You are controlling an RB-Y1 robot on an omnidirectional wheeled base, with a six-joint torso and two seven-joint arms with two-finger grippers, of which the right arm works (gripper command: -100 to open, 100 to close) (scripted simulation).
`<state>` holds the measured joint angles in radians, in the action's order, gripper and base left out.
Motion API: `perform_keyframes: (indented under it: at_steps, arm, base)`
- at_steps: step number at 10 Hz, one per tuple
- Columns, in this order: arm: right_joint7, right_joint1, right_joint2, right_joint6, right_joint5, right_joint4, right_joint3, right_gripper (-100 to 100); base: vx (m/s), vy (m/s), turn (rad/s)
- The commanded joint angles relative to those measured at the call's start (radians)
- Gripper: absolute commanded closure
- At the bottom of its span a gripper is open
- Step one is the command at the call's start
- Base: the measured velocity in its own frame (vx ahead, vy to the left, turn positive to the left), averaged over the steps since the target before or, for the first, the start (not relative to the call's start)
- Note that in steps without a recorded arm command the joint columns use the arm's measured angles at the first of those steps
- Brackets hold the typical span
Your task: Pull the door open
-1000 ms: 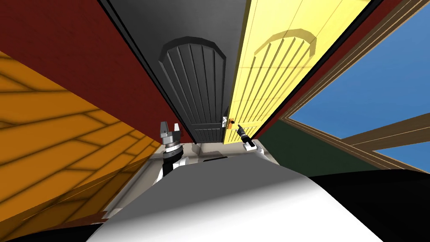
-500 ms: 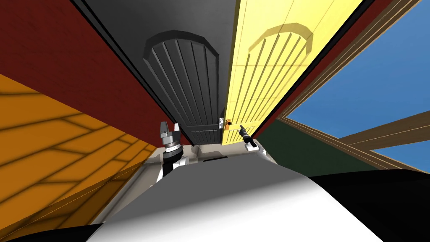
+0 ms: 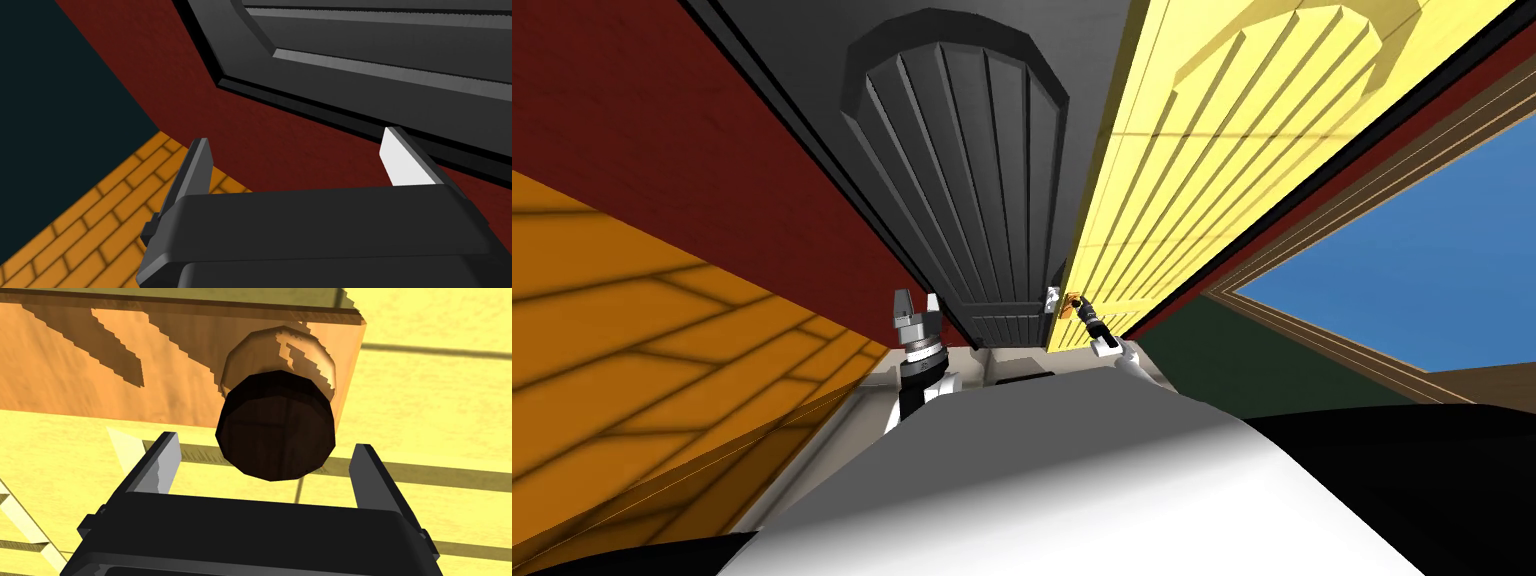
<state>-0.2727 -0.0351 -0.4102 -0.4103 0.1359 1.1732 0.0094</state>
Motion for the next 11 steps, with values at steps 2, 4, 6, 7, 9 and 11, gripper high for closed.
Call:
perform_keyframes:
  at_steps: [2,4,6,7,9,11]
  arm:
    - [0.000,-0.002,-0.001,0.001,0.000,0.000,-0.001,100]
    - [0.000,-0.002,-0.001,0.001,0.000,0.000,-0.001,100]
    - [0.000,-0.002,-0.001,0.001,0.000,0.000,-0.001,100]
    - [-0.010,-0.018,-0.017,-0.004,0.002,0.004,0.003,100]
    - [-0.015,-0.027,-0.023,-0.003,0.003,0.019,0.010,-100]
    - [-0.026,-0.038,-0.029,-0.006,0.003,0.040,0.027,-100]
  base:
    - [-0.017,-0.014,-0.010]
    - [-0.025,-0.014,0.002]
    - [-0.009,-0.003,-0.007]
    - [-0.094,-0.079,-0.007]
    - [-0.182,-0.041,-0.042]
    - [-0.201,0.004,0.010]
